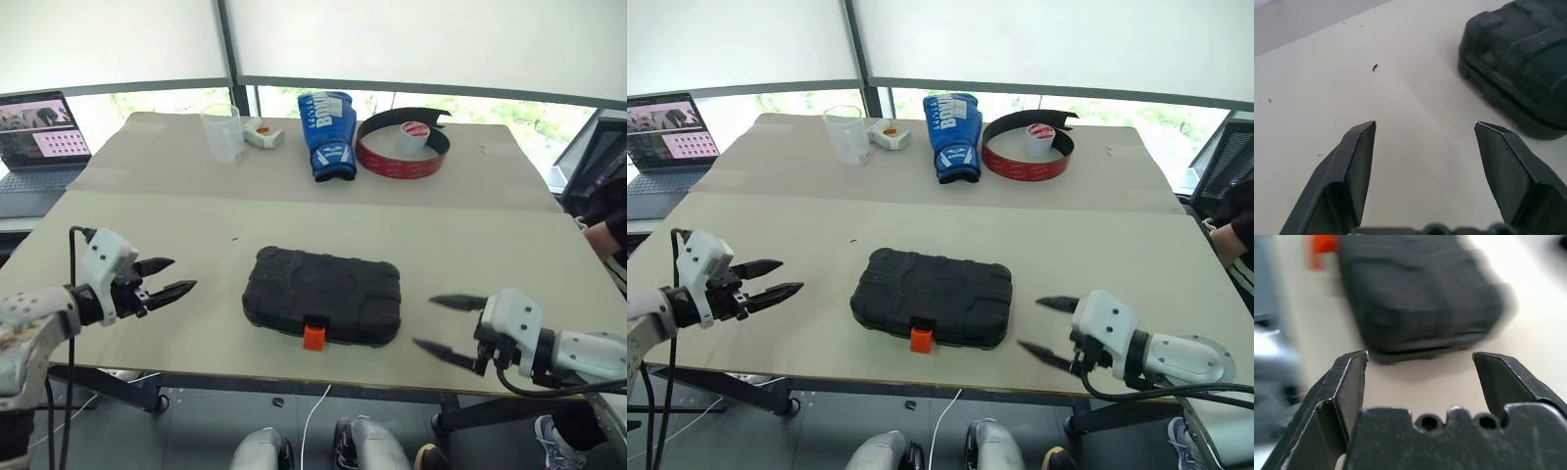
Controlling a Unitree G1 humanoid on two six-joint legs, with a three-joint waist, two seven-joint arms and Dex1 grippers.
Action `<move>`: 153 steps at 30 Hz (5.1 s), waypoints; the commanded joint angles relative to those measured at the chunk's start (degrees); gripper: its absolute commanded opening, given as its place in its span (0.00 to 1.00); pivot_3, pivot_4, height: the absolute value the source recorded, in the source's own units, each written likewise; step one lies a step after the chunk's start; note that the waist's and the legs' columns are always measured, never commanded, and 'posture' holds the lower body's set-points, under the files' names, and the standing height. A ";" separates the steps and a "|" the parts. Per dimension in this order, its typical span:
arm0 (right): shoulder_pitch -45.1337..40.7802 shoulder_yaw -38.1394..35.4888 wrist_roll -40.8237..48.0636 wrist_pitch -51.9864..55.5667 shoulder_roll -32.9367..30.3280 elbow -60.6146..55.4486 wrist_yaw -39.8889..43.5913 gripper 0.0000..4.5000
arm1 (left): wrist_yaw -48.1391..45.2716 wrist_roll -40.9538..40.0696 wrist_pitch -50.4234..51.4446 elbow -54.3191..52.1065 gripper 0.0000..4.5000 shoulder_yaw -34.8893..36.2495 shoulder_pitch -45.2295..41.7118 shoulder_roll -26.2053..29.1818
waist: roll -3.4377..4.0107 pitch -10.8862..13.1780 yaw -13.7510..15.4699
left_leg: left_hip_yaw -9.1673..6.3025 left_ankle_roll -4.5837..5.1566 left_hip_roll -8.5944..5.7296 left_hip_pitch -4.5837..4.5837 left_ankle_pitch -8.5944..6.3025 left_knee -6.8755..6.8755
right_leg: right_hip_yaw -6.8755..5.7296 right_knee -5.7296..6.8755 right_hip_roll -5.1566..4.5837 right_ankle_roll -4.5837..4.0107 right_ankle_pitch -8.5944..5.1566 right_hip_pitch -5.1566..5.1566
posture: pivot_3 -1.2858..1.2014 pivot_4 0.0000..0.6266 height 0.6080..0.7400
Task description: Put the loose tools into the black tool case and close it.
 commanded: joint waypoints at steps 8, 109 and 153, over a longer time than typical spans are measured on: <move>-9.12 14.19 -7.01 -2.36 0.88 1.68 5.71 0.01 | -6.78 18.30 -26.44 34.29 0.00 -19.85 -31.54 -13.44 | -0.21 0.05 0.22 | 0.05 0.40 -0.08 -0.34 0.22 0.29 | -0.04 -0.33 0.00 0.10 0.08 0.10 | 0.52 0.24 0.90; -16.57 12.64 -10.48 11.74 12.89 6.64 -8.55 0.01 | -21.33 25.29 -33.24 23.80 0.00 -35.32 -31.60 -25.97 | -0.13 -0.44 -1.43 | 0.03 0.53 -0.01 0.00 0.13 0.99 | 0.19 0.53 -0.06 0.21 -0.07 0.32 | 0.52 0.24 0.90; -10.70 9.76 -7.05 17.86 10.94 4.96 -13.30 0.01 | -21.04 25.82 -35.76 26.54 0.00 -35.42 -33.12 -27.96 | -0.12 -0.49 -1.15 | 0.02 0.99 -0.04 -0.09 -0.18 1.00 | 0.19 0.34 -0.12 0.34 -0.04 0.34 | 0.52 0.24 0.90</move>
